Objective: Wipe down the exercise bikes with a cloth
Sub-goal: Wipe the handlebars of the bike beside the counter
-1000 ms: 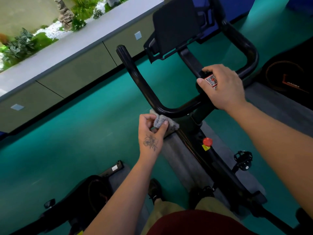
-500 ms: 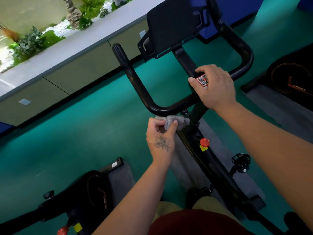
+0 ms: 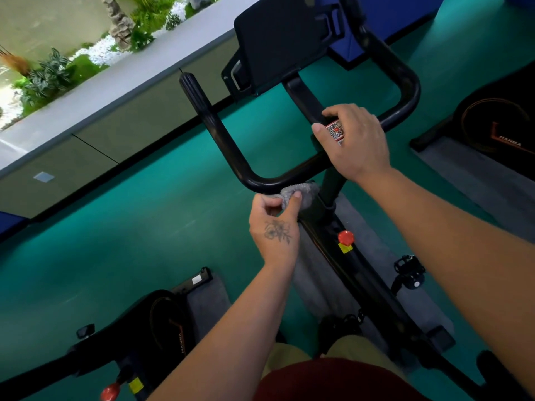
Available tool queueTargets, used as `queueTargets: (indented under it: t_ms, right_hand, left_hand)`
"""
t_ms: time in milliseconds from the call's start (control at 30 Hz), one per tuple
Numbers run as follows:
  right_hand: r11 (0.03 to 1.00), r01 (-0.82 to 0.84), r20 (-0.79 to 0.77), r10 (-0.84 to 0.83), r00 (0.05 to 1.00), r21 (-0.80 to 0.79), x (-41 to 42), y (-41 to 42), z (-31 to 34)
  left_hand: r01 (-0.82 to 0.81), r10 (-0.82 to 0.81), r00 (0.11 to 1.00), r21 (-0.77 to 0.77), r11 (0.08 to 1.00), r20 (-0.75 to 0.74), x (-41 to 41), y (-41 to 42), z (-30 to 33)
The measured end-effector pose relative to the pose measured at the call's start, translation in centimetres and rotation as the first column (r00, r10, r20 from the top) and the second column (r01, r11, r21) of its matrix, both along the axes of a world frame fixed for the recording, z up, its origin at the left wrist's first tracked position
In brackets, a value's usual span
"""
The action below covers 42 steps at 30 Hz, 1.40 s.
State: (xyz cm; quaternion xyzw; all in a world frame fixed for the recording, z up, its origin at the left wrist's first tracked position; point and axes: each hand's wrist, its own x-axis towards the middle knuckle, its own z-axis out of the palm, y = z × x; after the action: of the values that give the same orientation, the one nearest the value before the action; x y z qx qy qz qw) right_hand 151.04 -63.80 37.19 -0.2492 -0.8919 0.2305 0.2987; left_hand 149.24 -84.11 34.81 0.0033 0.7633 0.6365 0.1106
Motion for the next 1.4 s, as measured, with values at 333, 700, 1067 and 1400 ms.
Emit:
queueTargets:
  t_ms: [333,700,1067,1400]
  right_hand:
    - [0.914,0.138,-0.333,-0.275,0.902,-0.381,7.0,-14.0,-6.0]
    - [0.698,0.061,-0.345,-0.425,0.837,-0.713,1.3,-17.5,-6.4]
    - [0.643,0.091,-0.399,-0.573,0.716,-0.760,0.4,-16.7,-6.2]
    - [0.560,0.032,-0.406,-0.637,0.655,-0.828,0.0,-15.8,-6.4]
  left_hand:
    - [0.062,-0.065,0.996,0.052,0.997,0.068,-0.4,-0.5,0.8]
    - [0.332,-0.345,0.933,0.125,0.935,0.101,-1.8,-3.6,2.7]
    - [0.344,-0.365,0.921,-0.156,0.926,-0.134,-6.0,-7.6,2.9]
    - [0.412,-0.439,0.891,-0.202,0.889,-0.117,-7.5,-7.5,3.1]
